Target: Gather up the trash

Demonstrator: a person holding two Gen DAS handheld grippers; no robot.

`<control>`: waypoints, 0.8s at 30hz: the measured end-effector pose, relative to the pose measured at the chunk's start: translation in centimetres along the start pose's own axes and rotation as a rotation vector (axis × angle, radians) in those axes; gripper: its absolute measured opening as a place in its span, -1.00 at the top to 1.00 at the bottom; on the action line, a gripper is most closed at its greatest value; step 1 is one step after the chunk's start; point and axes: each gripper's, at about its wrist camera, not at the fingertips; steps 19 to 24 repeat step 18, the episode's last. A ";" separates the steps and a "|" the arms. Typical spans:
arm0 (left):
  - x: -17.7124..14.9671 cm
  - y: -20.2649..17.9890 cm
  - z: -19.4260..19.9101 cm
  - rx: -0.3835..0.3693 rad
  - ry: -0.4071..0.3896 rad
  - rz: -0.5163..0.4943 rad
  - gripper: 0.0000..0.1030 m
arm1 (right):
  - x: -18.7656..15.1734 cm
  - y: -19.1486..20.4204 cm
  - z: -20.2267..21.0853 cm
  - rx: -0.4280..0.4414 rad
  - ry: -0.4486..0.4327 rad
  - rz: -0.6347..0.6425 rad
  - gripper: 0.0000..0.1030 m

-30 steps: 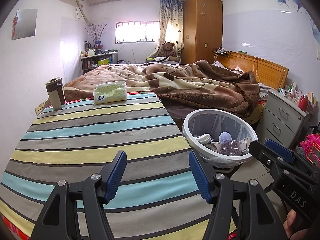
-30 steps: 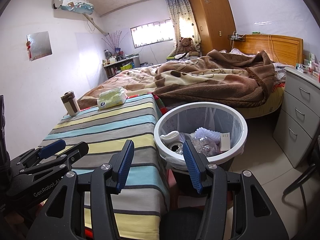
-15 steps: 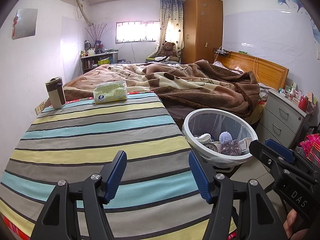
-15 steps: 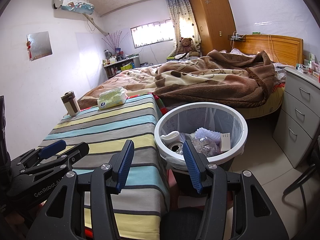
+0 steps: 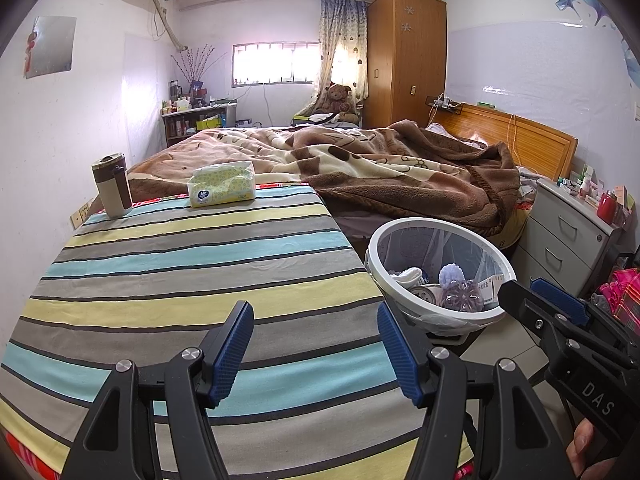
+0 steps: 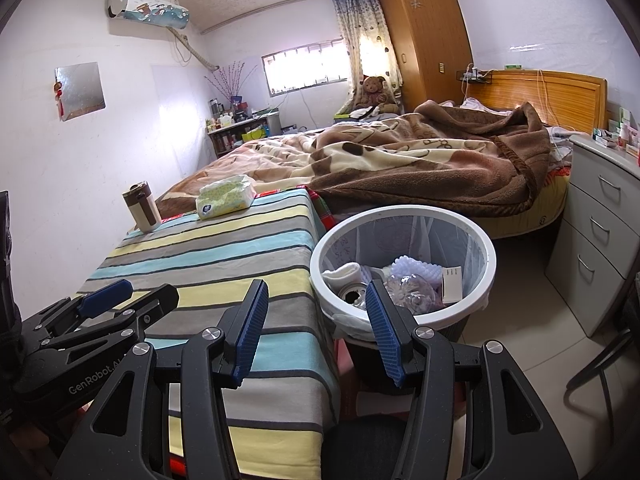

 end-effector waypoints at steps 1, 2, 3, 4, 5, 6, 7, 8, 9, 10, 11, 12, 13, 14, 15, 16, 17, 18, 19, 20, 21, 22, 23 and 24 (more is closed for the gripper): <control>0.0 0.0 0.0 0.000 0.000 0.000 -0.25 | 0.0 0.0 0.0 0.000 0.000 0.000 -0.02; 0.1 0.0 0.0 0.000 0.000 0.001 -0.25 | 0.0 0.0 0.0 -0.001 0.000 0.000 -0.02; 0.0 0.0 0.0 -0.001 0.000 0.001 -0.25 | 0.0 0.0 0.0 -0.001 0.001 0.000 -0.02; 0.0 0.0 0.0 0.000 0.000 0.001 -0.25 | 0.0 0.0 0.0 -0.001 0.001 0.000 -0.02; 0.0 0.0 0.0 0.000 0.001 0.002 -0.25 | 0.0 0.0 0.0 0.000 0.000 -0.001 -0.02; 0.0 0.0 0.0 0.000 0.001 0.002 -0.25 | 0.1 0.0 0.0 0.000 0.000 0.000 -0.02; 0.1 0.0 0.0 0.001 0.001 0.003 -0.25 | 0.1 0.0 0.0 0.000 0.000 0.001 -0.02; 0.1 0.1 0.0 0.001 0.000 0.005 -0.25 | 0.2 0.0 0.1 0.000 0.001 0.001 -0.02; 0.1 0.0 0.0 0.001 -0.001 0.005 -0.25 | 0.1 0.0 0.1 0.000 0.001 0.001 -0.02; 0.1 0.0 0.1 0.001 -0.001 0.005 -0.25 | 0.1 0.1 0.1 0.000 0.000 0.000 -0.02; 0.2 0.0 0.1 0.002 -0.002 0.006 -0.25 | 0.1 0.1 0.1 0.000 0.000 0.001 -0.01; 0.1 0.0 0.1 0.002 -0.002 0.007 -0.25 | 0.1 0.1 0.1 0.000 0.000 0.002 -0.02; 0.1 0.0 0.1 0.002 -0.001 0.007 -0.25 | 0.0 0.1 0.1 0.000 0.000 0.000 -0.02; 0.0 0.1 0.1 0.002 -0.001 0.008 -0.25 | 0.1 0.1 0.1 0.001 0.000 0.001 -0.02; 0.0 0.1 0.1 0.002 -0.001 0.010 -0.25 | 0.1 0.1 0.1 0.000 0.000 0.002 -0.02; 0.0 0.1 0.1 0.003 -0.001 0.012 -0.25 | 0.1 0.1 0.1 0.001 0.000 0.001 -0.02; 0.0 0.1 0.2 0.003 -0.001 0.013 -0.25 | 0.1 0.1 0.1 0.001 0.000 0.001 -0.02; 0.0 0.2 0.1 0.004 0.000 0.016 -0.25 | 0.1 0.1 0.1 0.000 0.001 0.002 -0.02; 0.0 0.2 0.1 0.004 0.000 0.016 -0.25 | 0.1 0.1 0.1 0.000 0.001 0.002 -0.02; 0.0 0.2 0.1 0.004 0.000 0.016 -0.25 | 0.1 0.1 0.1 0.000 0.001 0.002 -0.02; 0.0 0.2 0.1 0.004 0.000 0.016 -0.25 | 0.1 0.1 0.1 0.000 0.001 0.002 -0.02; 0.0 0.2 0.1 0.004 0.000 0.016 -0.25 | 0.1 0.1 0.1 0.000 0.001 0.002 -0.02; 0.0 0.2 0.1 0.004 0.000 0.016 -0.25 | 0.1 0.1 0.1 0.000 0.001 0.002 -0.02; 0.0 0.2 0.1 0.004 0.000 0.016 -0.25 | 0.1 0.1 0.1 0.000 0.001 0.002 -0.02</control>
Point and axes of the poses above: each gripper's, at about its wrist camera, not at the fingertips, and z roughly against the way its jaws point, y to its left, x to its top, and after that the axes turned 6 degrees about -y, right-handed
